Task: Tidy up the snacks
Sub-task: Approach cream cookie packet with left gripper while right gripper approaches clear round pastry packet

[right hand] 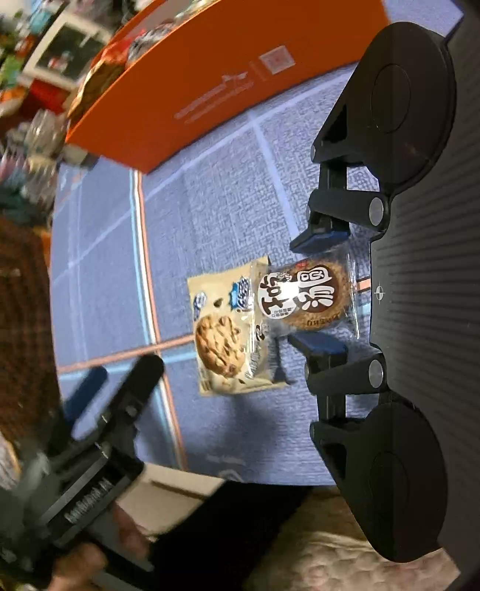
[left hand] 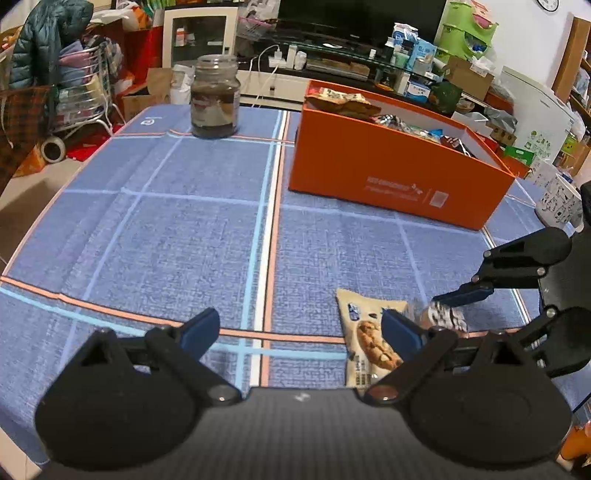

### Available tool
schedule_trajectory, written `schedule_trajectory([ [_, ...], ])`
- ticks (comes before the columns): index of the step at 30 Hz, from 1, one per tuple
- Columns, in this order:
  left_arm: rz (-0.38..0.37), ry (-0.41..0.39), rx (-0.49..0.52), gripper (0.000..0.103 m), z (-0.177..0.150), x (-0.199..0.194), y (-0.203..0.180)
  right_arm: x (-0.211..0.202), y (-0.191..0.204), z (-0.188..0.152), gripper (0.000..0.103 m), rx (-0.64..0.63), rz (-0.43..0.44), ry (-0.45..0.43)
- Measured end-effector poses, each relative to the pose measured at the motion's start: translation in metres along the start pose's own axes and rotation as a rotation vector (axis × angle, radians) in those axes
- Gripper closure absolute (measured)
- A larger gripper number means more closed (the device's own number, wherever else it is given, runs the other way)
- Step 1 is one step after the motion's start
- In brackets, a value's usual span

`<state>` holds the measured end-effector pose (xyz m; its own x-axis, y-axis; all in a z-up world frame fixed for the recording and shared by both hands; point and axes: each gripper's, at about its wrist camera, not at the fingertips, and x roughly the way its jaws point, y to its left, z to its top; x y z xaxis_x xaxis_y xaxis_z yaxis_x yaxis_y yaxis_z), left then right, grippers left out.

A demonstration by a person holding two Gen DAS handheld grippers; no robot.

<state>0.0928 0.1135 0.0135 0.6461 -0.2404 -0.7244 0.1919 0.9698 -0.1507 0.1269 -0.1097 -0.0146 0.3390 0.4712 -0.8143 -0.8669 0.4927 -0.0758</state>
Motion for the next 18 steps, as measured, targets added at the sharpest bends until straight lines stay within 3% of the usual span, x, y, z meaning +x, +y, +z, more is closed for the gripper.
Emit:
schedule_trajectory([
  [3,0.034,-0.009,0.014,0.009,-0.004,0.0,-0.003,-0.004,0.003,-0.009,0.082,0.158,-0.135,-0.007],
  [6,0.053,-0.011,0.016,0.009,-0.005,0.003,-0.008,-0.016,0.0,-0.028,0.08,0.509,-0.39,0.011],
  [8,0.049,-0.018,0.023,0.009,-0.007,0.004,-0.015,-0.029,0.002,-0.047,0.07,0.717,-0.436,-0.009],
  [10,0.044,-0.023,0.042,0.009,-0.009,0.006,-0.025,-0.035,0.012,-0.053,0.035,0.742,-0.461,-0.009],
  [13,0.036,-0.012,0.09,0.009,-0.011,0.014,-0.042,-0.042,0.03,-0.049,0.033,0.669,-0.545,-0.054],
  [18,0.02,0.014,0.123,0.009,-0.011,0.03,-0.063,-0.038,0.026,-0.056,0.035,0.693,-0.547,-0.06],
])
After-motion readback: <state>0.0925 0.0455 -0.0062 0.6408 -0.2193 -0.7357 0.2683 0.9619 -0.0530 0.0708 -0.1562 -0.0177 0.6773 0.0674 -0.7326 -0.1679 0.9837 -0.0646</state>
